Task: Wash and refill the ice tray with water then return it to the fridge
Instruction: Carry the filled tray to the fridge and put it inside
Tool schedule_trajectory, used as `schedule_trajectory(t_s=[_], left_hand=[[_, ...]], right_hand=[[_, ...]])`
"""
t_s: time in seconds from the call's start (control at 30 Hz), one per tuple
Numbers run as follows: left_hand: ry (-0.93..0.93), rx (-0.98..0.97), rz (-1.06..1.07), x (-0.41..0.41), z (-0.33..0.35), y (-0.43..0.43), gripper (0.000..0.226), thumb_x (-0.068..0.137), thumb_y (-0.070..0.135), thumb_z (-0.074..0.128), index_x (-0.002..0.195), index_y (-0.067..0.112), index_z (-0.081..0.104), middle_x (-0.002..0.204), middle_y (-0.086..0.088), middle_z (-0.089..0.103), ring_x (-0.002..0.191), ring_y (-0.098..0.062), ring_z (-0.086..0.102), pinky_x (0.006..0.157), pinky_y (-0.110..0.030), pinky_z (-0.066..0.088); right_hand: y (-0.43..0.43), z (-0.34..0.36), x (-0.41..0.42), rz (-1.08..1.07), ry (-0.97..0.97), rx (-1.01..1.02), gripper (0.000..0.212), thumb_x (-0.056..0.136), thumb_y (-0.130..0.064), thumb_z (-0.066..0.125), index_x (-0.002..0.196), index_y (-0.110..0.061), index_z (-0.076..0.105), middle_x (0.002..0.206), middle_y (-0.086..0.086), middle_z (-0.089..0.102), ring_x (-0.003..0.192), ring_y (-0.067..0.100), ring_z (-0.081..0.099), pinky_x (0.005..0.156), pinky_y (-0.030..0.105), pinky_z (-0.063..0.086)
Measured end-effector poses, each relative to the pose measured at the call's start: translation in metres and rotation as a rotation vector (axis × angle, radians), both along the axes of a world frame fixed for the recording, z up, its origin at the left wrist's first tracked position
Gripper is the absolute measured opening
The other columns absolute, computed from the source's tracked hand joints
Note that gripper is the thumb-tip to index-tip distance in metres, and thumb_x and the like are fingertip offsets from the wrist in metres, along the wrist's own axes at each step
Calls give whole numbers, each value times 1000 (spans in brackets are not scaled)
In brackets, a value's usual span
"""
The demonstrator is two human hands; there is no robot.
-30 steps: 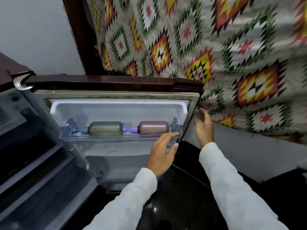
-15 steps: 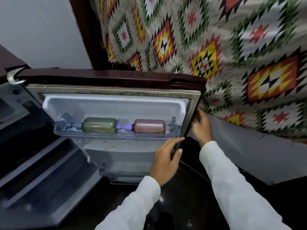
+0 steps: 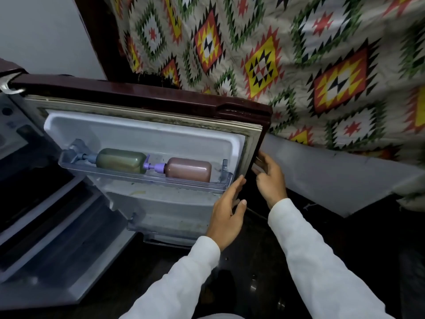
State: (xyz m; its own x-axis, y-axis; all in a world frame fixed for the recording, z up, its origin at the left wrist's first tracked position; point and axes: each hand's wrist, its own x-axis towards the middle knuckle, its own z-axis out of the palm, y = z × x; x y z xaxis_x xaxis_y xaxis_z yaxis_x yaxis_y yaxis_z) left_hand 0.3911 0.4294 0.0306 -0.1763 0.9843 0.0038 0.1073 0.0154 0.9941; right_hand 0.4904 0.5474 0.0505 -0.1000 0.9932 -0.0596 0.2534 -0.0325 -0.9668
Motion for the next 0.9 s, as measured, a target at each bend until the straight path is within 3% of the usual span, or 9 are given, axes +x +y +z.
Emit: schedule_trajectory(t_s=[0.07, 0.33, 0.53, 0.6, 0.77, 0.9], left_hand=[[-21, -7, -12, -1, 1, -15, 58, 101, 1, 50, 150, 29, 40, 148, 12, 50, 136, 7, 43, 101, -4, 36], [-67, 20, -49, -9, -11, -95, 55, 101, 2, 51, 147, 30, 44, 148, 13, 51, 136, 5, 44, 105, -8, 37], [-77, 16, -40, -12, -19, -158, 50, 99, 2, 51, 143, 26, 52, 145, 14, 54, 134, 7, 45, 104, -7, 38], [-85, 8, -43, -12, -22, -175, 49, 100, 4, 51, 142, 28, 54, 144, 14, 55, 134, 7, 45, 108, -13, 39], [-83, -9, -16, -16, -25, -218, 50, 100, 6, 52, 144, 30, 52, 145, 14, 54, 133, 10, 45, 111, -15, 38], [-77, -32, -33, -25, -33, -243, 53, 102, 9, 52, 147, 35, 46, 151, 15, 48, 136, 11, 40, 117, -20, 33]], right_hand=[[-23, 1, 1, -21, 7, -1, 77, 83, 22, 32, 146, -19, 47, 147, -1, 51, 135, 10, 46, 94, 7, 45], [-121, 3, 6, -54, 8, 14, 82, 78, 28, 32, 144, -17, 50, 132, -9, 56, 127, 5, 50, 105, 23, 46], [-189, 3, 7, -19, -28, 17, 83, 76, 28, 32, 143, -17, 51, 138, -4, 57, 122, 0, 55, 104, 23, 48], [-210, 4, 5, -5, -22, 30, 77, 80, 27, 37, 140, -17, 55, 137, -5, 60, 118, -4, 57, 102, 22, 49], [-255, 0, 2, 29, 19, 80, 45, 91, 12, 57, 125, -16, 66, 120, -8, 70, 114, 3, 65, 100, 30, 52], [-274, -7, -9, -199, 47, 223, 25, 94, -1, 62, 113, -16, 67, 109, -5, 72, 105, 6, 68, 98, 32, 54]])
